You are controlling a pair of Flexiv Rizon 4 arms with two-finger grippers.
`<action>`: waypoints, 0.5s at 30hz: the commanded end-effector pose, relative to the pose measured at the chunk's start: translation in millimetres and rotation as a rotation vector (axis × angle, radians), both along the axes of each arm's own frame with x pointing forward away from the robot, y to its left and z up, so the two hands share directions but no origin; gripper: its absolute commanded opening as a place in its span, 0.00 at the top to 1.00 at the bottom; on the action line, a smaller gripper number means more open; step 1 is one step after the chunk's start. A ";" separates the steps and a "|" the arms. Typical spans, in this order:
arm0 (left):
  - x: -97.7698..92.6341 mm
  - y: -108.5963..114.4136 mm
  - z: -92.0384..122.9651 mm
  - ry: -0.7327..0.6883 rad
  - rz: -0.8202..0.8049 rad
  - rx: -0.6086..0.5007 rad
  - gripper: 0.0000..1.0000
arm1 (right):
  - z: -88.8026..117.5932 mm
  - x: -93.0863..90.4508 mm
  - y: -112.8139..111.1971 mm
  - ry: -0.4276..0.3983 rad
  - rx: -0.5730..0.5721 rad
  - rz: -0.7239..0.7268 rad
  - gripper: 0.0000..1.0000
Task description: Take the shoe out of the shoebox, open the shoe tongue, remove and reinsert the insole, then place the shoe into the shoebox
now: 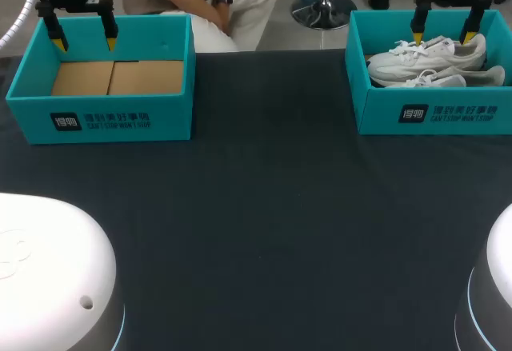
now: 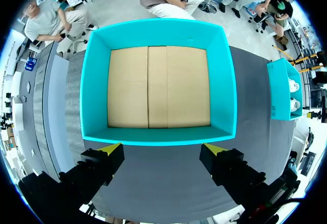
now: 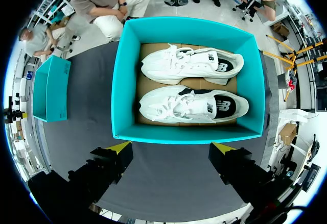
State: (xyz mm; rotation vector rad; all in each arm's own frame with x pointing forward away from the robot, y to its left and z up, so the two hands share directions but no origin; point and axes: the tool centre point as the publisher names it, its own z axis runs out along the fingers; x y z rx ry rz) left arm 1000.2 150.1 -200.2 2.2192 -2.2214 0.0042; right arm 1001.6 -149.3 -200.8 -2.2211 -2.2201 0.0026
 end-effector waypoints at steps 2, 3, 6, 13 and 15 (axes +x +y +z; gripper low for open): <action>0.0 -0.1 0.0 0.001 0.001 0.001 0.00 | 0.3 -0.4 -0.2 0.000 0.000 0.000 0.00; 0.0 -0.1 0.0 0.001 0.001 0.001 0.00 | 0.3 -0.4 -0.2 0.000 0.000 0.000 0.00; 0.0 -0.1 0.0 0.001 0.001 0.001 0.00 | -1.8 0.9 -12.0 -0.004 -0.019 -0.020 0.00; 0.0 -0.1 0.0 0.001 0.001 0.001 0.00 | -22.4 -0.2 -60.6 -0.009 -0.052 -0.091 0.00; 0.0 -0.1 0.0 0.001 0.001 0.001 0.00 | -27.9 -0.7 -73.5 0.009 -0.078 -0.106 0.00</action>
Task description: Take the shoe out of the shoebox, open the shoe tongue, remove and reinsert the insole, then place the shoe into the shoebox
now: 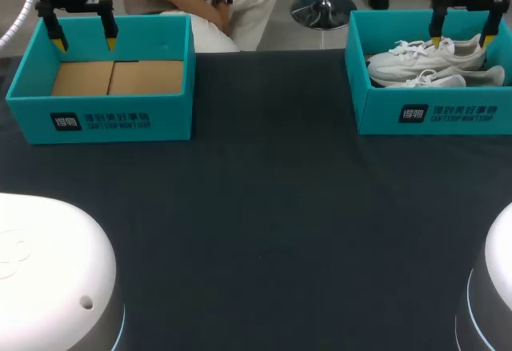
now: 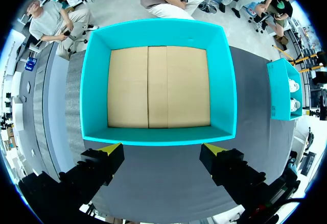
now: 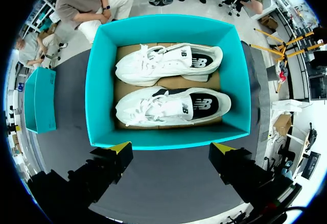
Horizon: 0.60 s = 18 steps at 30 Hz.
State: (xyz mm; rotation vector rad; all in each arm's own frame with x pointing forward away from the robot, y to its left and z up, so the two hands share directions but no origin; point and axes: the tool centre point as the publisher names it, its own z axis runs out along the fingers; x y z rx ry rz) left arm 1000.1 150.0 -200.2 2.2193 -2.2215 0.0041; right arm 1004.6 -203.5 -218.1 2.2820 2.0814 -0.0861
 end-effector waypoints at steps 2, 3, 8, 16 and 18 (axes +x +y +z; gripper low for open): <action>0.0 0.0 0.0 0.001 0.001 0.001 0.00 | -15.0 -4.6 -32.4 0.017 -0.037 -0.027 0.00; 0.0 0.0 0.0 0.001 0.001 0.001 0.00 | -18.4 -4.6 -39.3 0.017 -0.034 -0.027 0.00; 0.0 0.0 0.0 0.001 0.001 0.001 0.00 | -26.0 -4.2 -58.6 0.027 -0.063 -0.034 0.00; 0.0 0.0 0.0 0.001 0.001 0.001 0.00 | -26.7 -5.4 -69.2 0.023 -0.099 -0.046 0.00; 0.0 0.0 0.0 0.001 0.001 0.001 0.00 | -26.7 -5.4 -69.2 0.023 -0.099 -0.046 0.00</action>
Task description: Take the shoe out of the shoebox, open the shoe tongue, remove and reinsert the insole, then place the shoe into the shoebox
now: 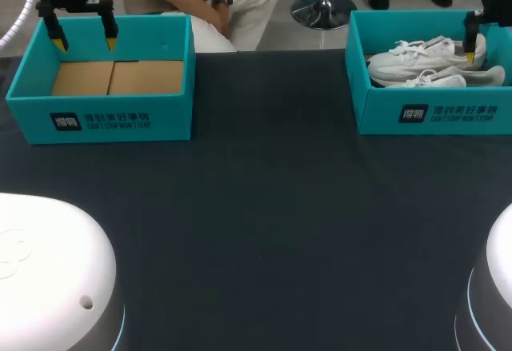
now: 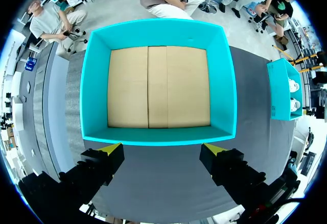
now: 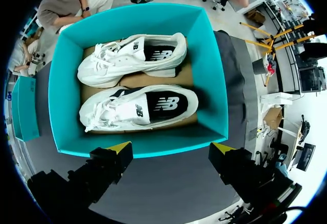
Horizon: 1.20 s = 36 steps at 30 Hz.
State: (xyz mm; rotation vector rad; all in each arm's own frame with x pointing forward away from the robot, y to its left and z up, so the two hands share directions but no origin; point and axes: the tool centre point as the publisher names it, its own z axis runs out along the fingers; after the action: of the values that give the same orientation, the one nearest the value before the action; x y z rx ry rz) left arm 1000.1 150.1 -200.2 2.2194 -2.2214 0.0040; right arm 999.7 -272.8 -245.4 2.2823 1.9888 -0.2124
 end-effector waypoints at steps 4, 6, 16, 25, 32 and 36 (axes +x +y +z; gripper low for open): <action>0.0 -0.1 0.0 0.001 0.000 0.001 0.00 | 0.6 -0.5 0.1 0.000 -0.002 0.000 0.00; 0.0 -0.1 0.0 0.001 0.000 0.001 0.00 | 0.6 -0.5 0.1 0.000 -0.002 0.000 0.00; 0.0 -0.1 0.0 0.001 0.000 0.001 0.00 | -0.8 4.9 -11.9 -0.064 0.044 0.013 0.00; 0.0 -0.1 0.0 0.001 0.000 0.001 0.00 | -32.2 21.1 -29.7 -0.082 0.108 0.034 0.00; 0.0 -0.1 0.0 0.001 0.000 0.001 0.00 | -43.5 28.9 -32.5 -0.078 0.083 0.055 0.00; 0.0 -0.1 0.0 0.001 0.000 0.001 0.00 | -45.4 29.9 -37.0 -0.085 0.081 0.050 0.00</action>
State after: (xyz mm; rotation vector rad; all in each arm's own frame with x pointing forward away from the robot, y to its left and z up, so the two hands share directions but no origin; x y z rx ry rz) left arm 1000.1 150.1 -200.2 2.2195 -2.2214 0.0041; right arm 1027.4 -308.3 -288.9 2.2418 2.0441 -0.0309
